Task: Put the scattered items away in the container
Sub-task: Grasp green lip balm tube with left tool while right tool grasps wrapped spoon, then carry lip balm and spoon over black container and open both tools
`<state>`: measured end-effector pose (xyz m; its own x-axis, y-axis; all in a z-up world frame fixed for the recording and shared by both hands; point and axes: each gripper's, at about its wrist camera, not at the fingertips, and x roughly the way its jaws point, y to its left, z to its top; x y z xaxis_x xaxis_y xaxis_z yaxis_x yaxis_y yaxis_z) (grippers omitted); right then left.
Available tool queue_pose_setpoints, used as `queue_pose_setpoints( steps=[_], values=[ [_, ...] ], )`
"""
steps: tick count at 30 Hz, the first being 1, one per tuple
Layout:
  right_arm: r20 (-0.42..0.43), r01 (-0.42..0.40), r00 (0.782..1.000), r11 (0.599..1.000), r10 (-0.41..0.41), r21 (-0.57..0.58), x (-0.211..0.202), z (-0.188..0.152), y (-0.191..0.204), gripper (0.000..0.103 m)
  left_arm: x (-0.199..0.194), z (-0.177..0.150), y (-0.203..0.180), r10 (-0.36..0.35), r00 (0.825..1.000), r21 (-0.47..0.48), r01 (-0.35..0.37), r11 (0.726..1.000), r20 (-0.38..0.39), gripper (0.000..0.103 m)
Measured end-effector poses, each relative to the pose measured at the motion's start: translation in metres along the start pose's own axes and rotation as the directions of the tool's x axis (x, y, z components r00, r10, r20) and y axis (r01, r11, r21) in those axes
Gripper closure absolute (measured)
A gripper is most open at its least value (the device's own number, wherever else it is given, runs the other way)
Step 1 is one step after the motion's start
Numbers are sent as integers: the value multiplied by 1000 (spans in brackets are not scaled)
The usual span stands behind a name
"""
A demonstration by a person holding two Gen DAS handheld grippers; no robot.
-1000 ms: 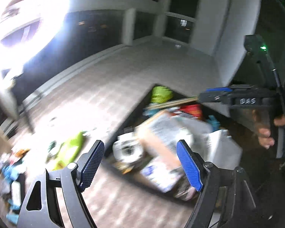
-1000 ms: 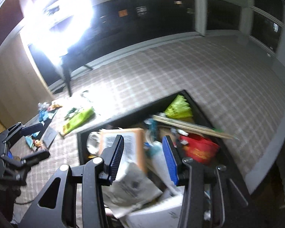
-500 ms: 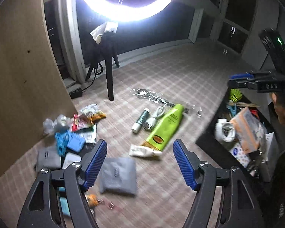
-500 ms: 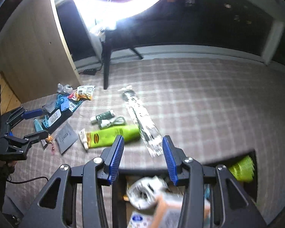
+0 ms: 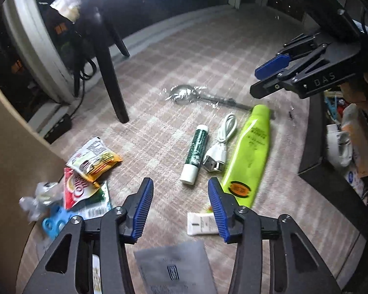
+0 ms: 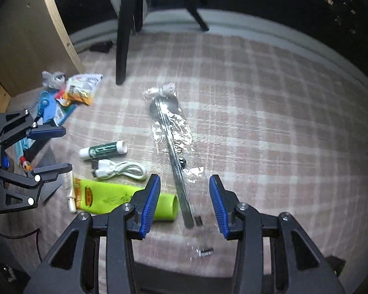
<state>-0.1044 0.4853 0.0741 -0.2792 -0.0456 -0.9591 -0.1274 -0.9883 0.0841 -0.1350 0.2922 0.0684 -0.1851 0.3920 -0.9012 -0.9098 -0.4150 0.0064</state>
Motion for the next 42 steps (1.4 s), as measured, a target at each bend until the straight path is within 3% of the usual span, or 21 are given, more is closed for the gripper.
queue_pose_setpoints(
  steps=[6, 8, 15, 21, 23, 25, 26, 30, 35, 42],
  values=[
    [-45, -5, 999, 999, 3, -35, 23, 5, -3, 62, 19, 3, 1, -22, 999, 49, 23, 999, -25, 63],
    [-52, 3, 999, 999, -5, -44, 28, 7, -4, 62, 24, 4, 1, -27, 999, 60, 29, 998, -33, 69],
    [-47, 22, 999, 996, -26, -82, 30, 13, -2, 61, 36, 15, -4, -37, 999, 96, 40, 995, -30, 73],
    [-35, 58, 997, 988, -64, -146, 32, 13, 9, 59, 38, 18, -11, -46, 999, 119, 47, 992, -17, 86],
    [-43, 50, 998, 990, -56, -131, 31, 15, 6, 63, 40, 20, -12, -47, 999, 118, 48, 992, -13, 88],
    [-45, 50, 997, 988, -57, -146, 30, 16, 6, 80, 39, 20, -11, -53, 998, 104, 54, 993, -13, 88],
    [-47, 44, 998, 988, -52, -150, 29, 16, 7, 94, 39, 20, -10, -56, 998, 95, 57, 994, -11, 88],
    [-38, 55, 997, 987, -61, -150, 28, 14, 9, 95, 36, 15, -7, -43, 999, 78, 42, 996, 2, 88],
    [-7, 17, 1000, 998, -18, -66, 18, 13, -3, 95, 22, 12, 5, -44, 998, 5, 44, 999, 35, 89],
    [107, -40, 994, 999, 37, 33, -34, 11, -17, 95, -23, 10, 11, -17, 993, -29, 21, 999, 117, 88]
  ],
)
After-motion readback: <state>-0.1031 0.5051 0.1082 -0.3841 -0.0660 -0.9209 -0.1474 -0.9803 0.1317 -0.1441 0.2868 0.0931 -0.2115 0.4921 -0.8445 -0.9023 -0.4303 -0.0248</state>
